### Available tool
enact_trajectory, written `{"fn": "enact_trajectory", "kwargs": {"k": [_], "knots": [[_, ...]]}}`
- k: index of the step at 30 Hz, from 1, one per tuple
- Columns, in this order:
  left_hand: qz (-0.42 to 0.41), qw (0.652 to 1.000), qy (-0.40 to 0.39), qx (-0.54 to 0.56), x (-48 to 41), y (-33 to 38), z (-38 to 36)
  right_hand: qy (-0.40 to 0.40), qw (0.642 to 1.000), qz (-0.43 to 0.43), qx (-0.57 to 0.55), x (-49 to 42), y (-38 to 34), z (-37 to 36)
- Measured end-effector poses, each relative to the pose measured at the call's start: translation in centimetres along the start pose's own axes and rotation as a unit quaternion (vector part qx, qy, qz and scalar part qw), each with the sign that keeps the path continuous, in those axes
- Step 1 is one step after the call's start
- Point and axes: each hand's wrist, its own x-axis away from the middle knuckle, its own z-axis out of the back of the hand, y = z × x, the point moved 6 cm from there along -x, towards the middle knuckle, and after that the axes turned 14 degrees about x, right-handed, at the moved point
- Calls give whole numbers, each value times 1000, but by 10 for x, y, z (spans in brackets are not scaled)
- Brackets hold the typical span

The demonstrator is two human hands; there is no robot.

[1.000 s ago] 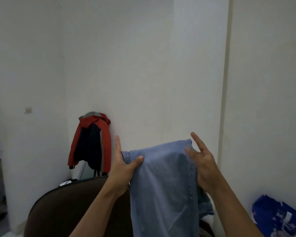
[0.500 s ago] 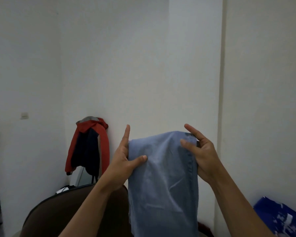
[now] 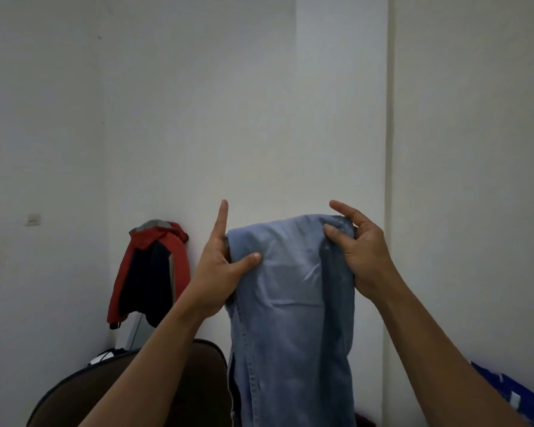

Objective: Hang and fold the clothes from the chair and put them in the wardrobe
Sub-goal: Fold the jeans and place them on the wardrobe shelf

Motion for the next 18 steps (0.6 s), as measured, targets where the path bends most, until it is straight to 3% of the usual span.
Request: {"fn": "enact_trajectory", "kwargs": {"k": [3,5,9,11,14,18], "knots": [[-51,998,44,-18,-30,20,7,-81,996,12,-32,-20,-3,-4],[-81,995,53,-28,-50,34,6,-128,991,37,19,-31,-10,-5],[-114,989,83,-51,-83,49,1,-7,993,74,89,-62,-37,7],[-96,993,46,-51,-97,51,-5,41,994,71,68,-81,-55,11],[-128,983,-22,-126,-109,64,-16,57,995,75,44,-101,-67,14],[-160,974,5,-161,-122,85,-9,24,994,86,57,-110,-75,18]]}}
